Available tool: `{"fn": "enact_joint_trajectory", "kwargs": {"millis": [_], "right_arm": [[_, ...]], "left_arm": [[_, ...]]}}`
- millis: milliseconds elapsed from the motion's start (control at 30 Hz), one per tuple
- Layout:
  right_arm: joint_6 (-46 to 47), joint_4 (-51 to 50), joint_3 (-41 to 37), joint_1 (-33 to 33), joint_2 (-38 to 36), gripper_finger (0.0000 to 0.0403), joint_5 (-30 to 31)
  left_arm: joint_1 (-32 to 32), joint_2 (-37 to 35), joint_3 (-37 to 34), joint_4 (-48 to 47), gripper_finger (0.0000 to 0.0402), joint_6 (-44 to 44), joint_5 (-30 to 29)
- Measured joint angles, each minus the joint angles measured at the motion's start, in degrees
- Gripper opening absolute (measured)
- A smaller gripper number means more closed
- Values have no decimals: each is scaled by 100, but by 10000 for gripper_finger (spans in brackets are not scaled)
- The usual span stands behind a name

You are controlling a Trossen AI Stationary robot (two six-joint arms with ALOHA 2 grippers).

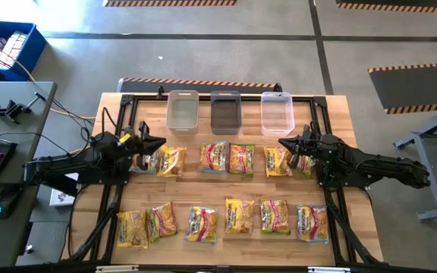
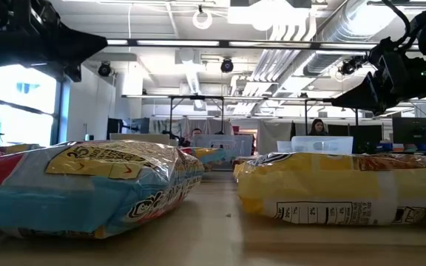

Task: Sort Maruchan noodles
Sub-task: Put the blue noodle pack into the gray bin

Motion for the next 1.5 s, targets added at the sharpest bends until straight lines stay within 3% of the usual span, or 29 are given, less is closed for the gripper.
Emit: {"fn": "enact_joint_trajectory", "kwargs": {"millis": [300, 400, 733, 967, 1133, 1267, 1500], "right_arm": [[2, -2, 2, 0, 0, 0, 0], [1, 0, 1, 0, 1, 0, 0], [2, 0, 1, 0, 0, 0, -2], [2, -1, 0, 0, 1, 0, 0], [2, -1, 2, 0, 0, 0, -1], [2, -2, 0, 0, 2, 0, 0], [1, -1, 0, 0, 1, 0, -2]], "left_arm": [[0, 325, 3, 892, 17, -252, 0], [0, 518, 127, 623, 17, -254, -35], [59, 2353, 1949, -2544, 37, -460, -446], [332, 3852, 3496, -5392, 43, -472, -244], [570, 4887, 4386, -7212, 73, -57, -184], [774, 5627, 4770, -7922, 109, 476, -222], [1365, 6827, 4939, -8150, 168, 1326, -475]]}}
